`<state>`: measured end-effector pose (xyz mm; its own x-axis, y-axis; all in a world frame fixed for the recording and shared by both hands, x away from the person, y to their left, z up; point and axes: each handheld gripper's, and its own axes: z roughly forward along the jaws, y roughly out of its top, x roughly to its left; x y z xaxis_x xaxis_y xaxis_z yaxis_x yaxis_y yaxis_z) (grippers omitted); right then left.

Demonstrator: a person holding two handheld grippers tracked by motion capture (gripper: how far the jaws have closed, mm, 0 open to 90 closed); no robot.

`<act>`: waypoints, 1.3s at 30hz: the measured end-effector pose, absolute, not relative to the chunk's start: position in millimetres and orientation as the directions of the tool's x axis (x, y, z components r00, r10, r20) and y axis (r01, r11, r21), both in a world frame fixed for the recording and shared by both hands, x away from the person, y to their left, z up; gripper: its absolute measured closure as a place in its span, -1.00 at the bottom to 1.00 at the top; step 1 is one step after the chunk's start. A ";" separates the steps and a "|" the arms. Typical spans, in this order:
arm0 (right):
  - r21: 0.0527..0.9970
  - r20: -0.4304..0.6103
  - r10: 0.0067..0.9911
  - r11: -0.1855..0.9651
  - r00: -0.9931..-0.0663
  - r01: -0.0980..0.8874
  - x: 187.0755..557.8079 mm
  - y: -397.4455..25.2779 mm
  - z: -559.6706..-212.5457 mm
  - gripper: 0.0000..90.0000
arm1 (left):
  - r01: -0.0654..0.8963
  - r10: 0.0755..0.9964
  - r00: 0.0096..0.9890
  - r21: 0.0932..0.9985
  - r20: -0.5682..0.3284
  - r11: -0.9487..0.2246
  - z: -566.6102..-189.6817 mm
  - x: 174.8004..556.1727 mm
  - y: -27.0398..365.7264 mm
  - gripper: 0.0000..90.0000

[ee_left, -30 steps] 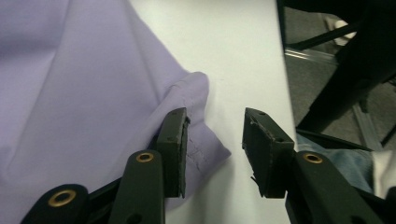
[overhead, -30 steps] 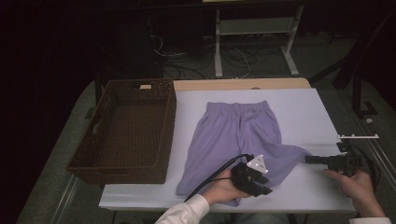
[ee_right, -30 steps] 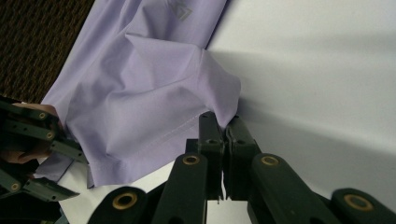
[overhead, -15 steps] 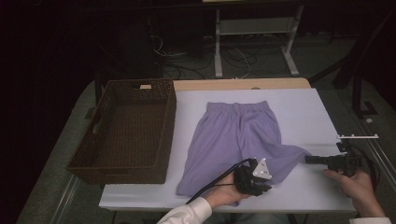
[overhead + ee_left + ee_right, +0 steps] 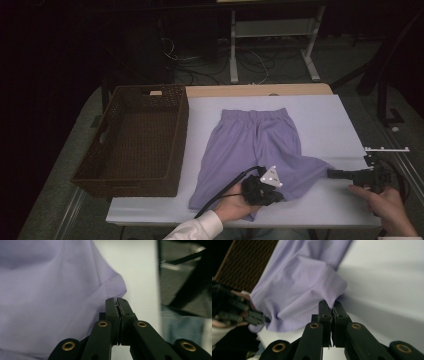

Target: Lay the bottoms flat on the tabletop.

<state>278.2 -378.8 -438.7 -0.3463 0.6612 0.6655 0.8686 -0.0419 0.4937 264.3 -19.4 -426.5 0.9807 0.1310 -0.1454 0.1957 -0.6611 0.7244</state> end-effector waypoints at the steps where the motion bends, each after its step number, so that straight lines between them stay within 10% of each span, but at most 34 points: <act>1: 0.494 0.666 0.658 -0.036 -0.351 0.869 276.2 -377.5 -437.5 0.91 | 0.202 0.121 0.979 0.730 -0.163 -0.653 -422.5 263.1 -14.2 0.96; 39: 0.409 0.701 0.570 0.171 -0.429 0.896 221.8 -353.7 -439.7 0.72 | 0.212 0.046 0.967 0.694 -0.251 -0.688 -420.5 251.2 38.8 0.93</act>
